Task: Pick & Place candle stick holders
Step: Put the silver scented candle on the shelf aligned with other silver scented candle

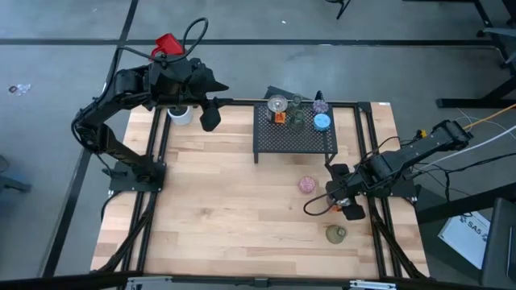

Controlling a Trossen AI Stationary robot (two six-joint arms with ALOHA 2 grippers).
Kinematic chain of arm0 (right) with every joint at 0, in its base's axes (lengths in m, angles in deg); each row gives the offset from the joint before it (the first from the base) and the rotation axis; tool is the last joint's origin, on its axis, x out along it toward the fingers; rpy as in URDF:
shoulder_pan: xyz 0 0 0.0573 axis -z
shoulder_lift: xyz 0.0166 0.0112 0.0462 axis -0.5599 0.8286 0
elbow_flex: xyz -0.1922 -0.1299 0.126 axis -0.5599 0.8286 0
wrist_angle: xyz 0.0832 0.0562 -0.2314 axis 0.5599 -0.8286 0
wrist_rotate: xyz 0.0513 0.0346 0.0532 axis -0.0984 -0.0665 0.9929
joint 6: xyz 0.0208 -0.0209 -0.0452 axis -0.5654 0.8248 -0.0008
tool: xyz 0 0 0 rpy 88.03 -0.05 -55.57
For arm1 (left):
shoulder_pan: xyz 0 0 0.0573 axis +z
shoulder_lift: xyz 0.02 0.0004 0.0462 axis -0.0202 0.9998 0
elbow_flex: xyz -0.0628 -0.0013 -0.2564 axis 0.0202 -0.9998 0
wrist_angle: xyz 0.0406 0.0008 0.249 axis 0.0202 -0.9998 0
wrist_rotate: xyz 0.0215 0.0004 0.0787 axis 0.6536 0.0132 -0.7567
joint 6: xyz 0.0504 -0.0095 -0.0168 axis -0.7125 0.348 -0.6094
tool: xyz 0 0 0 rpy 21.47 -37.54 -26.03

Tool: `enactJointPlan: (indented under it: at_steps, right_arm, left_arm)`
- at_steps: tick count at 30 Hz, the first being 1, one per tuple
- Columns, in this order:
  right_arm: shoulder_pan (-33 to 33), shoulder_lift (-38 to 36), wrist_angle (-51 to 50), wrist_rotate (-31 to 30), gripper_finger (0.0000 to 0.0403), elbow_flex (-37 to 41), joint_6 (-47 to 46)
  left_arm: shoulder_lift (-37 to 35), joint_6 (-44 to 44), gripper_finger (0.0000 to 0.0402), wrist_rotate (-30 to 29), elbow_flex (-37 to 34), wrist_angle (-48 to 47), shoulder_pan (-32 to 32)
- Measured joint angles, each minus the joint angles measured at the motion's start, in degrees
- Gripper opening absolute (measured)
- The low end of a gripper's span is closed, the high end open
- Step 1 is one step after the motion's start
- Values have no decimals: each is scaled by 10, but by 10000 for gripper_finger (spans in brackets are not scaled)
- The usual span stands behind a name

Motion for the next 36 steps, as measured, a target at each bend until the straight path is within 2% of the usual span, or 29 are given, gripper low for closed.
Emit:
enactJointPlan:
  at_steps: [12,36]
  right_arm:
    - [1,0,-5,-37,399,0,-44]
    - [-16,0,-82,-31,400,10,-50]
  left_arm:
    - [0,13,180,0,0,0,0]
    - [0,13,181,0,0,0,0]
